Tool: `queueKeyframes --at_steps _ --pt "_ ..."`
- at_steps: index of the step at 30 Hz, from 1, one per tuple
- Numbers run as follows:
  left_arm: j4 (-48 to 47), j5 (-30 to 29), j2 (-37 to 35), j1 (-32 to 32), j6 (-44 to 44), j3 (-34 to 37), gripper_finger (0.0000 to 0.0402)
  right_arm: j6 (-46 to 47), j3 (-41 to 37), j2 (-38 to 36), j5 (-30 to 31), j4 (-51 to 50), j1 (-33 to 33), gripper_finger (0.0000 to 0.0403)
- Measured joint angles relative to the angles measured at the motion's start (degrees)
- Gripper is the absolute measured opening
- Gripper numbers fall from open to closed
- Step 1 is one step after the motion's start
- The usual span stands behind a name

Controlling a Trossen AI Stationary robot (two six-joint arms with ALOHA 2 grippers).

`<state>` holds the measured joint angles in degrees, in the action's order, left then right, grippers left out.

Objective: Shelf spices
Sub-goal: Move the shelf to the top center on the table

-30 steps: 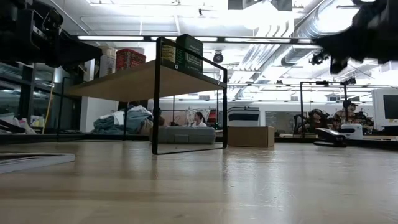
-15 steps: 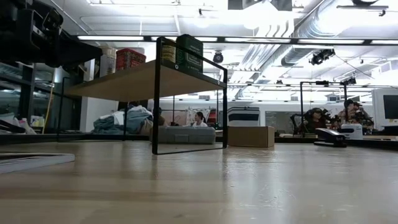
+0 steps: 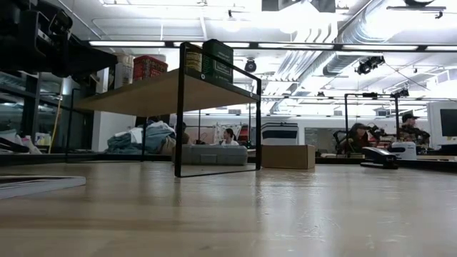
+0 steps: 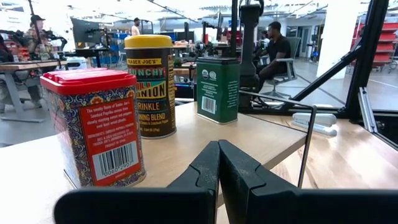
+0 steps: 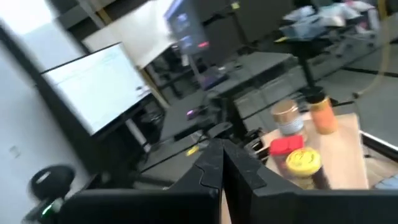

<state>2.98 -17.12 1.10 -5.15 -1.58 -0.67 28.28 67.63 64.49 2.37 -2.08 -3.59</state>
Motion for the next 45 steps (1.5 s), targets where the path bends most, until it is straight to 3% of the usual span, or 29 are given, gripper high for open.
queueKeyframes --at_steps 2,5,8,10,14,17,19,22,25,27,31,34,39,45 --pt "2.29 -0.60 0.04 0.02 -0.61 0.04 0.0005 0.28 3.83 3.17 0.37 -0.07 -0.87 0.0000" --pt "14.52 -3.01 0.02 0.28 1.21 0.04 0.0005 -0.86 9.88 6.36 0.44 0.16 -1.43 0.0000" --pt "32.66 -3.48 0.40 0.36 12.61 -0.02 0.0005 -4.49 15.17 8.25 0.44 0.14 -1.74 0.0000" --pt "36.46 -6.19 2.24 0.90 19.92 -1.50 0.0005 -7.12 17.84 8.81 0.42 -0.43 -2.40 0.0000" --pt "24.48 -2.83 11.37 2.01 29.33 -11.64 0.0001 -10.61 20.80 8.75 1.62 -2.35 -4.81 0.0000" --pt "15.83 4.11 20.22 2.89 27.17 -24.57 0.0001 -10.58 21.72 8.81 1.32 -5.31 -7.39 0.0000" --pt "2.18 11.42 24.88 3.22 25.14 -35.29 0.0001 -8.60 21.76 8.81 0.11 -8.30 -9.13 0.0000" --pt "-26.02 19.07 31.87 3.05 27.09 -51.60 0.0001 -5.17 21.87 9.09 -5.00 -19.60 -11.21 0.0000" --pt "-45.26 20.07 37.92 1.46 29.51 -63.17 0.0001 -4.32 21.84 10.58 -12.95 -33.01 -10.97 0.0000" --pt "-53.88 16.84 40.64 0.08 29.83 -67.21 0.0001 -4.61 21.80 12.01 -16.54 -39.92 -9.23 0.0000" --pt "-62.77 9.59 43.61 -1.75 33.68 -67.33 0.0000 -6.75 21.67 15.30 -17.59 -52.01 -4.60 0.0000" --pt "-62.81 9.08 44.13 -2.63 38.66 -63.97 0.0000 -7.90 17.58 18.36 -16.74 -55.47 -1.42 0.0000" --pt "-59.63 10.26 43.10 -3.64 42.40 -59.37 0.0000 -3.91 5.82 19.97 -14.36 -41.19 -0.33 0.0000" --pt "-55.41 10.42 40.75 -3.80 39.78 -55.13 0.0000 8.21 -5.62 18.54 -2.02 -25.93 -3.64 0.0000"
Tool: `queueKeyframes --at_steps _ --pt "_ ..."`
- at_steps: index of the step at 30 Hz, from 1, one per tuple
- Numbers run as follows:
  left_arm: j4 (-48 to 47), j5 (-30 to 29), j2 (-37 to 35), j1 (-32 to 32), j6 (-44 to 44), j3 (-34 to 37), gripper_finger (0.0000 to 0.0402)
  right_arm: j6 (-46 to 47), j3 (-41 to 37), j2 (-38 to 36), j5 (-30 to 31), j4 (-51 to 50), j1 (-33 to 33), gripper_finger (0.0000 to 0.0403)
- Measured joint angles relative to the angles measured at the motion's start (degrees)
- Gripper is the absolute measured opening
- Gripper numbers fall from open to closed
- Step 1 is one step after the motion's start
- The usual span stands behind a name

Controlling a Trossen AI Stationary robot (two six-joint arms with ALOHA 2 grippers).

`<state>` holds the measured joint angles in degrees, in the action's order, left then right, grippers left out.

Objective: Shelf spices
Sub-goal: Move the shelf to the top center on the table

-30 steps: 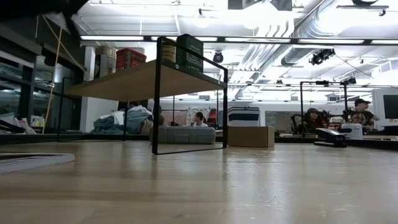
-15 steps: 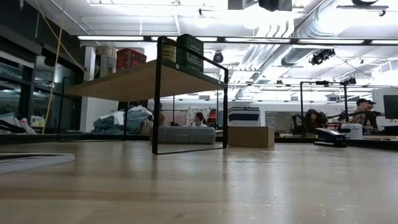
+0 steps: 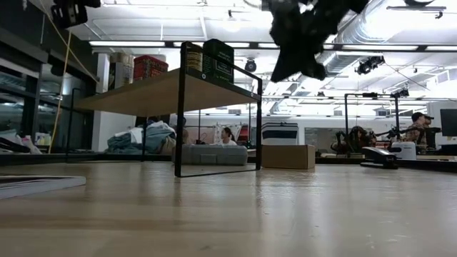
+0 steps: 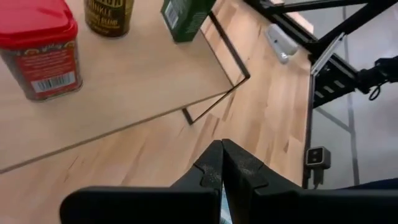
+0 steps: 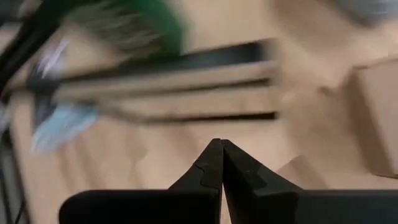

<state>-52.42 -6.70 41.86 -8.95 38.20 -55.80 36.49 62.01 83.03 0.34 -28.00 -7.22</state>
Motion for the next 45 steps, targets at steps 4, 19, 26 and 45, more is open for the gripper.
queueKeyframes --at_steps 4,19,26,45 --pt "-0.06 -0.10 -1.16 0.42 0.12 2.30 0.0000 3.27 -4.00 0.11 0.86 8.74 -1.06 0.0000" --pt "0.22 0.18 -2.17 0.44 3.17 7.85 0.0000 10.44 -5.22 0.15 11.73 15.43 -1.12 0.0000" --pt "2.54 1.56 -2.13 0.44 5.26 7.94 0.0000 14.19 -5.22 0.15 23.66 14.91 -1.45 0.0000" --pt "-13.80 -32.30 0.33 18.44 7.91 -11.80 0.0000 7.06 -5.19 -9.96 25.62 6.11 -8.62 0.0000"
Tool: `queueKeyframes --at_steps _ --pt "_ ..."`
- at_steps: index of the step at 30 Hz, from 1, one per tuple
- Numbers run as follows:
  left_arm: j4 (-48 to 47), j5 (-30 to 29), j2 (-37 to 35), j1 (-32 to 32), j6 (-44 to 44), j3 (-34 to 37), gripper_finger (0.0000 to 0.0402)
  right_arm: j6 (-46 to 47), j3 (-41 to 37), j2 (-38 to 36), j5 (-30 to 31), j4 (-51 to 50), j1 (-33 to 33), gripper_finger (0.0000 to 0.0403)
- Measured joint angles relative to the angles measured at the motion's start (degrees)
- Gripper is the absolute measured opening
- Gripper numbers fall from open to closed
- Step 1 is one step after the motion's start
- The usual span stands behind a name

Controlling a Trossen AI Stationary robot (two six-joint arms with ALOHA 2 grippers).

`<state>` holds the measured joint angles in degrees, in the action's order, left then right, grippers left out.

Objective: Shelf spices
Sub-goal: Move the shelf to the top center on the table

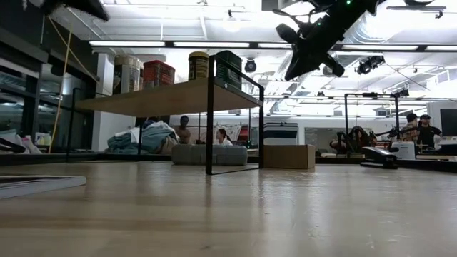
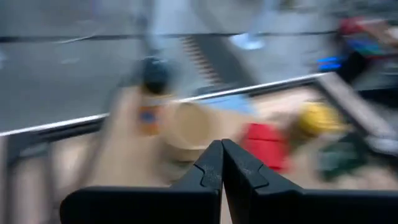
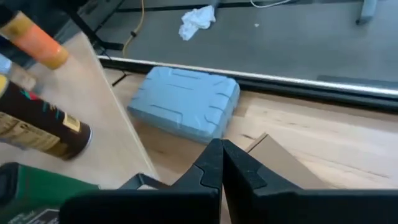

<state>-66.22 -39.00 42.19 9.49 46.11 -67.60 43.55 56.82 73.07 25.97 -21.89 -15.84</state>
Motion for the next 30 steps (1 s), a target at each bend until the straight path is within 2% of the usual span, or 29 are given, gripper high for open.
queueKeyframes --at_steps 6,10,12,16,19,27,30 --pt "-15.65 1.30 6.70 14.73 7.29 -0.63 0.0000 -0.08 0.00 -0.86 -3.28 -0.17 -1.32 0.0000" --pt "-20.38 1.08 12.50 23.54 11.66 -0.63 0.0000 -0.12 0.00 -0.75 -5.08 -0.15 -1.34 0.0000" --pt "-18.89 1.52 15.26 27.37 11.14 -0.58 0.0000 -0.50 0.00 -0.73 -5.43 -0.15 -1.07 0.0000" --pt "-9.37 3.36 20.34 33.83 1.66 -0.60 0.0000 -0.55 0.00 -0.73 -6.18 -0.15 -0.98 0.0000" --pt "-5.17 4.65 24.12 38.01 -1.22 -0.68 0.0000 -1.32 0.00 -0.73 -8.17 -0.14 -0.93 0.0000" --pt "-5.11 3.93 26.74 45.88 -0.59 -0.77 0.0000 -1.60 0.00 -0.73 -9.47 -0.13 0.89 0.0000" --pt "-5.10 7.24 26.84 47.97 -1.32 -0.33 0.0000 -1.62 0.00 -0.73 -8.66 -0.13 1.38 0.0000"
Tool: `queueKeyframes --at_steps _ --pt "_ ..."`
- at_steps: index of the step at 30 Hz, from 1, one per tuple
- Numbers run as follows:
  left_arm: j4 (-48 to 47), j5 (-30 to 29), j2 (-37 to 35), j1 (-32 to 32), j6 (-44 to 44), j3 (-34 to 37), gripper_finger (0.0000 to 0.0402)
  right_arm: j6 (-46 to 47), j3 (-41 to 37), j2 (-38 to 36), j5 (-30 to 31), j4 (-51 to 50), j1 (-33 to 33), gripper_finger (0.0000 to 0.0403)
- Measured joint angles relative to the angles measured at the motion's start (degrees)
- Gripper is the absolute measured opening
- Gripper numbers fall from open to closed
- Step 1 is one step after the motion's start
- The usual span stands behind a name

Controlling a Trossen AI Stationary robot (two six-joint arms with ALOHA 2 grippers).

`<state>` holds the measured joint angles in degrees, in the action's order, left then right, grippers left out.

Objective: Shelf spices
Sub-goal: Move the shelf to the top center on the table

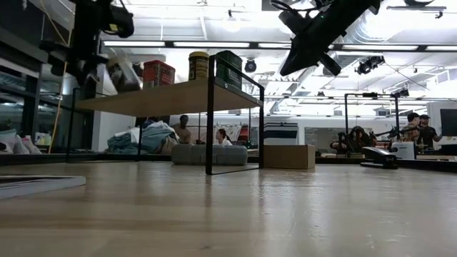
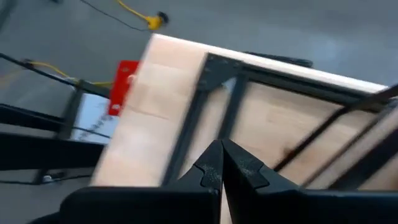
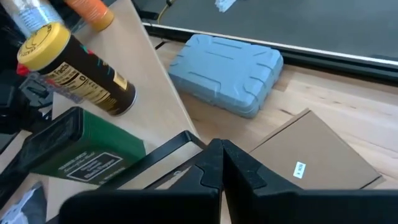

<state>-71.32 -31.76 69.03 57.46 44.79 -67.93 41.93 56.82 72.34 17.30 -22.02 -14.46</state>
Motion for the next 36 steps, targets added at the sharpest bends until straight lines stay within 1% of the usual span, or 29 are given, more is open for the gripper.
queueKeyframes --at_steps 2,4,10,12,14,18,21,23,29,36 --pt "0.33 1.83 -0.73 0.40 -0.45 -0.21 0.0000 0.00 0.00 0.00 0.65 0.01 0.01 0.0000" --pt "0.44 2.08 -0.99 0.15 -0.63 -0.21 0.0000 0.02 0.00 0.02 0.95 0.00 -0.07 0.0000" --pt "0.21 -1.08 -2.09 -0.39 -0.10 -0.20 0.0000 0.02 0.00 0.02 1.34 0.33 -0.15 0.0000" --pt "0.70 -2.07 -2.49 -0.40 0.18 0.86 0.0000 0.00 0.00 0.02 1.33 0.35 -0.15 0.0000" --pt "0.91 -0.84 -2.58 -0.40 2.03 3.04 0.0000 0.02 0.00 0.04 1.33 0.42 -0.15 0.0000" --pt "1.21 4.19 -3.13 -1.40 6.96 9.36 0.0000 0.04 0.00 0.03 1.31 0.46 -0.32 0.0000" --pt "3.44 4.38 -4.30 -2.55 10.75 12.57 0.0000 0.26 0.00 0.02 1.31 0.70 -0.32 0.0000" --pt "4.12 4.77 -5.09 -3.55 11.18 14.02 0.0000 0.33 0.00 0.02 1.09 0.59 -0.20 0.0000" --pt "4.27 10.10 -7.68 -6.70 13.05 15.52 0.0000 0.46 0.00 0.02 0.94 0.59 -0.10 0.0000" --pt "3.69 12.72 -12.01 -12.95 15.43 15.59 0.0000 0.04 0.00 0.02 0.96 0.59 -0.12 0.0000"
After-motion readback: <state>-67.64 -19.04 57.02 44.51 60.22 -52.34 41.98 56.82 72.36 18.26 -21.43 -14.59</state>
